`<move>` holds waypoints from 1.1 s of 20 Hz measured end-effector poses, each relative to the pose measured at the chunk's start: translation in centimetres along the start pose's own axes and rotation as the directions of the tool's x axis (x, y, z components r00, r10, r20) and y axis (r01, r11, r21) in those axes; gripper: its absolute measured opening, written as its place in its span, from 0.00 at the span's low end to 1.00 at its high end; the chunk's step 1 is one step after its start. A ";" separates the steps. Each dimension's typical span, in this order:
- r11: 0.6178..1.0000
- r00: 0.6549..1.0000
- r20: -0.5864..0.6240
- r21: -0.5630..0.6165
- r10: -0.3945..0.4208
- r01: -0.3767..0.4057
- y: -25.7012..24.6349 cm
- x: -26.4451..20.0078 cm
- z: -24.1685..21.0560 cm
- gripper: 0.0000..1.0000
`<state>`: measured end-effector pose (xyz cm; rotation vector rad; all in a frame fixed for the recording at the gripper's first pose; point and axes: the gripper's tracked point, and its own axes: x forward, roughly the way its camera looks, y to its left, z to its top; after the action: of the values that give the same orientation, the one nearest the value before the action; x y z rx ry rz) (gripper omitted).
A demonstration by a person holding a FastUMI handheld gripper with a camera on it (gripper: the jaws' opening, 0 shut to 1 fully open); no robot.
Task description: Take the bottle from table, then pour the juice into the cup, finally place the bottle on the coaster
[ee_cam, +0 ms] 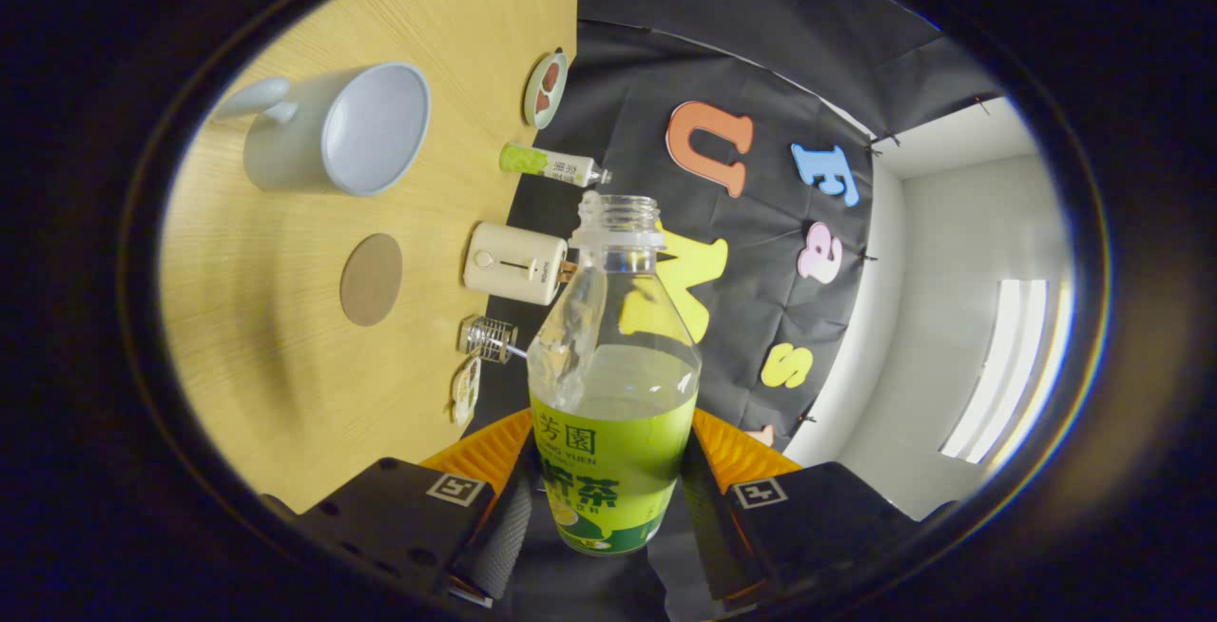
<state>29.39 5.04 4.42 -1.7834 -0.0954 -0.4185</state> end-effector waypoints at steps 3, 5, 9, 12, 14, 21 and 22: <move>0.999 1.000 -0.007 -0.032 -0.001 0.001 0.0 0.2 0.0 0.80; 0.998 1.000 -0.003 -0.062 -0.018 0.018 -0.4 0.4 0.1 0.80; 0.995 1.000 -0.004 -0.095 -0.027 0.026 -0.6 0.4 -0.1 0.80; 0.992 0.999 -0.001 -0.122 -0.038 0.037 -0.7 0.4 -0.2 0.79; 0.991 0.999 0.003 -0.131 -0.039 0.039 -0.7 0.3 0.0 0.79; 0.985 0.999 0.009 -0.167 -0.054 0.054 -0.9 0.5 -0.1 0.80; 0.984 0.998 0.008 -0.171 -0.056 0.056 -0.9 0.5 -0.2 0.79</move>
<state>29.53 4.99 5.42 -1.9546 -0.1151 -0.4762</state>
